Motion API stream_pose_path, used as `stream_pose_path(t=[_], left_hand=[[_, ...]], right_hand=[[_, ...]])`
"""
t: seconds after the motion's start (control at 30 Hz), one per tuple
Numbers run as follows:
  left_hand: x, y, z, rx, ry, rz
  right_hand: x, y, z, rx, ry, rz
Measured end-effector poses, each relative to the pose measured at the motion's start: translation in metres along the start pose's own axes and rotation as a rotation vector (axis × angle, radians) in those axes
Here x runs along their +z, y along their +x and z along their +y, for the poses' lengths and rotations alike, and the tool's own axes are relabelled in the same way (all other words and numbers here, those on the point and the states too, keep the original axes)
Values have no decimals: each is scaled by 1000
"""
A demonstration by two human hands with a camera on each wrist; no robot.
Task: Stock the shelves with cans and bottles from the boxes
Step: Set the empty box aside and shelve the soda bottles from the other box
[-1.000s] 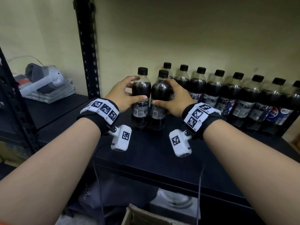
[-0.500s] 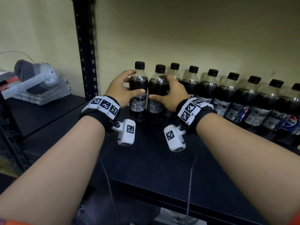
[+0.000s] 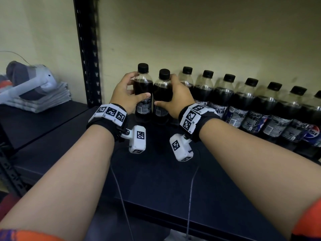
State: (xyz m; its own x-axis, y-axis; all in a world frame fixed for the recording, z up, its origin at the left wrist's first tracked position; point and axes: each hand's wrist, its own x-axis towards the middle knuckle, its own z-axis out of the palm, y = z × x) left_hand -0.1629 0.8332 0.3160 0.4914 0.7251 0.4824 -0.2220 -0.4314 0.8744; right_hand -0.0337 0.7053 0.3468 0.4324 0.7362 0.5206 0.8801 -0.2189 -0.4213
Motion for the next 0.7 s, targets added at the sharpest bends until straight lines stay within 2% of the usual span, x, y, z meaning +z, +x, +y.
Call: stream_pose_path(t=[0.13, 0.43, 0.7], left_hand=[[1, 4, -5, 25, -18, 10], [10, 12, -13, 56, -47, 3], [22, 29, -26, 59, -41, 27]], right_hand=[[-4, 3, -4, -23, -230, -3], [-5, 21, -4, -93, -598, 161], [-2, 46, -2, -77, -665, 116]])
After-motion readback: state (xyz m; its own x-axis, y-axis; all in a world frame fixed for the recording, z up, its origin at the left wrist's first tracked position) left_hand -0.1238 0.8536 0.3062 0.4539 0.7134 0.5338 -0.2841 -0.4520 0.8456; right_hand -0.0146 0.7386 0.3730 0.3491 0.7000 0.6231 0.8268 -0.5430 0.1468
